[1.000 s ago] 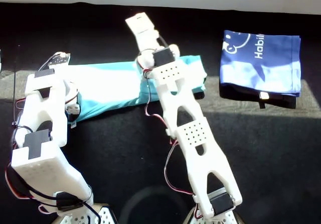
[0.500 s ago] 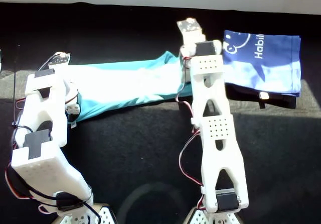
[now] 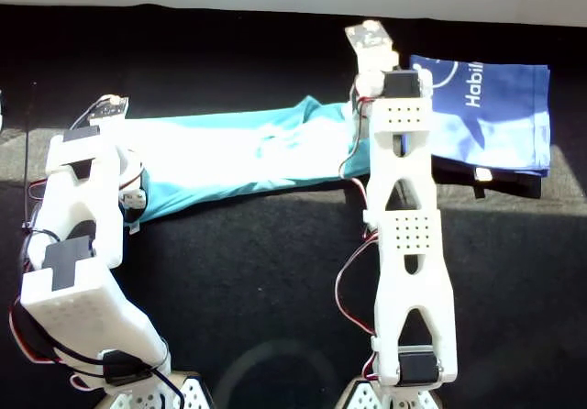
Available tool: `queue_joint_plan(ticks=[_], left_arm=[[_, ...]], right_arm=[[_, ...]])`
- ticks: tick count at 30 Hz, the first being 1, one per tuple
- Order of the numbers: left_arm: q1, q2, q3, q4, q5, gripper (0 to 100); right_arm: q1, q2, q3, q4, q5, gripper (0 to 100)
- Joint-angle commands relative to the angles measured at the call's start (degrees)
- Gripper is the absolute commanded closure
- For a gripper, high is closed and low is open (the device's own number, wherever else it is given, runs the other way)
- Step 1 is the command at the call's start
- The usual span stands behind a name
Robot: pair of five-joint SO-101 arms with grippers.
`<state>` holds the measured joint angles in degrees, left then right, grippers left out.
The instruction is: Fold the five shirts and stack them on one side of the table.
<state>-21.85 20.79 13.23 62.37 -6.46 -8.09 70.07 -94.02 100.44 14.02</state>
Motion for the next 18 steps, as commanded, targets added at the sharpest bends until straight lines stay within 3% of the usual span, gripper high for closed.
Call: queue_joint_plan(ticks=[1,6,11,18], left_arm=[[0.6,-1.5,-1.5,0.4,0.4,99],[0.6,-1.9,-1.5,0.9,0.4,99],[0.5,-1.8,-1.2,0.7,0.4,99],[0.5,-1.7,-1.2,0.6,0.4,99]], right_arm=[[-3.2,-8.8,-4.7,-0.5,0.3,99.1],[-9.0,-7.5,5.1,-11.6,0.3,99.1],[-10.2,-4.7,11.1,-21.1,0.4,99.1],[-10.7,-1.4,11.6,-24.0,0.4,99.1]])
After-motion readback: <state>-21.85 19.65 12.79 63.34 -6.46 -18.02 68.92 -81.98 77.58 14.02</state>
